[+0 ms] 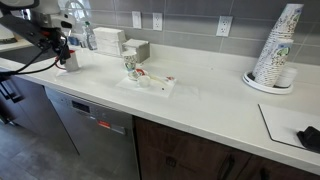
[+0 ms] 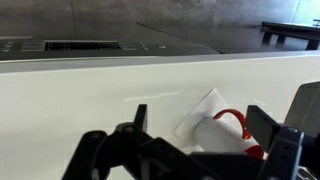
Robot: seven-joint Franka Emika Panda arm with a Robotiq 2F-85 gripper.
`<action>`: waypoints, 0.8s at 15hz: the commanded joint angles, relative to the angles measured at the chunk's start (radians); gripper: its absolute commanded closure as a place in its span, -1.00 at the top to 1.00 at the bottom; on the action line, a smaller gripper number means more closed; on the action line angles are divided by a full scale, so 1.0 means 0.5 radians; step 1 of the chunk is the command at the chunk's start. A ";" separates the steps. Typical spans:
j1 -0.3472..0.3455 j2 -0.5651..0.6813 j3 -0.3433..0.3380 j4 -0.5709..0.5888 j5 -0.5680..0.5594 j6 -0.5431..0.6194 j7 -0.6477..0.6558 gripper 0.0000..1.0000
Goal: Pull the serviette to the right
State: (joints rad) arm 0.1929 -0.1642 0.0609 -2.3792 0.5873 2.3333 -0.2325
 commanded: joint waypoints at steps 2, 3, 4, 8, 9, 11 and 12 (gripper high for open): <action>0.005 0.210 0.013 0.110 0.296 0.022 -0.057 1.00; 0.003 0.269 0.025 0.140 0.392 0.045 -0.077 0.50; -0.003 0.313 0.039 0.161 0.479 0.060 -0.103 0.46; -0.023 0.525 0.109 0.283 0.789 0.189 -0.192 -0.16; -0.023 0.577 0.131 0.314 0.853 0.239 -0.220 -0.34; -0.018 0.674 0.172 0.376 0.950 0.350 -0.265 -0.61; -0.016 0.718 0.192 0.405 0.982 0.395 -0.281 -0.78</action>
State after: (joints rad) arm 0.1925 0.1150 0.1224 -2.2321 1.0059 2.4677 -0.3281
